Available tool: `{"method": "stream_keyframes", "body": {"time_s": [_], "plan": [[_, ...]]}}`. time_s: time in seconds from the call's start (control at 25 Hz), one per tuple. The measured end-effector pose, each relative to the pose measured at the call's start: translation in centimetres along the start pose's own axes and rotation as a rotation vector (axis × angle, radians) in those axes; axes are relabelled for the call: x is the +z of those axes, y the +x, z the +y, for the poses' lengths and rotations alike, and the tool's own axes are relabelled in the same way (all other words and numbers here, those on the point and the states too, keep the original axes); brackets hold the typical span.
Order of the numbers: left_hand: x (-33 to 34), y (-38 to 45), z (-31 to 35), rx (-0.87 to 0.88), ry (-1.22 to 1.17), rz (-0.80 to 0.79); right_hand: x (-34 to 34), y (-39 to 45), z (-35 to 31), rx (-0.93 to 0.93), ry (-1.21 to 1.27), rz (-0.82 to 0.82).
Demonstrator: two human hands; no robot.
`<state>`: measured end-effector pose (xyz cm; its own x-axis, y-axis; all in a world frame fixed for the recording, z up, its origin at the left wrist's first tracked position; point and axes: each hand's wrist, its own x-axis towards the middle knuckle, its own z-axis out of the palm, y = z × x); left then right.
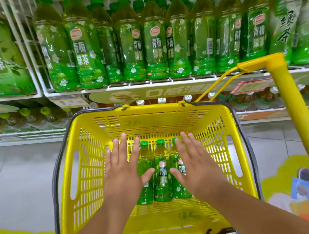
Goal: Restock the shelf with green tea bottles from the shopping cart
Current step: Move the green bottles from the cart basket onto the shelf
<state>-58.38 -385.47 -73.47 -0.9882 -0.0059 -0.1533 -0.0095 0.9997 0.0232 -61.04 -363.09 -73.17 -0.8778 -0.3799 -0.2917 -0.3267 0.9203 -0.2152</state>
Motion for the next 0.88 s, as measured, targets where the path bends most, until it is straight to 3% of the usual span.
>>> {"method": "stream_keyframes", "body": {"time_s": [0.24, 0.44, 0.52, 0.72, 0.88], "plan": [[3.3, -0.1, 0.7, -0.014, -0.006, -0.096, 3.3, 1.5, -1.0, 0.022, 0.081, -0.078], [6.0, 0.4, 1.1, -0.094, -0.086, -0.318, 5.8, 2.6, -2.8, 0.132, 0.118, -0.127], [6.8, 0.4, 1.3, -0.185, -0.211, -0.375, 6.6, 2.8, -4.2, 0.209, 0.119, -0.152], [7.8, 0.8, 1.5, -0.467, -0.549, -0.338, 8.2, 4.5, -7.8, 0.426, 0.116, -0.169], [7.8, 0.6, 0.8, -0.558, -0.591, -0.326, 8.9, 4.3, -9.9, 0.667, 0.53, -0.17]]}}
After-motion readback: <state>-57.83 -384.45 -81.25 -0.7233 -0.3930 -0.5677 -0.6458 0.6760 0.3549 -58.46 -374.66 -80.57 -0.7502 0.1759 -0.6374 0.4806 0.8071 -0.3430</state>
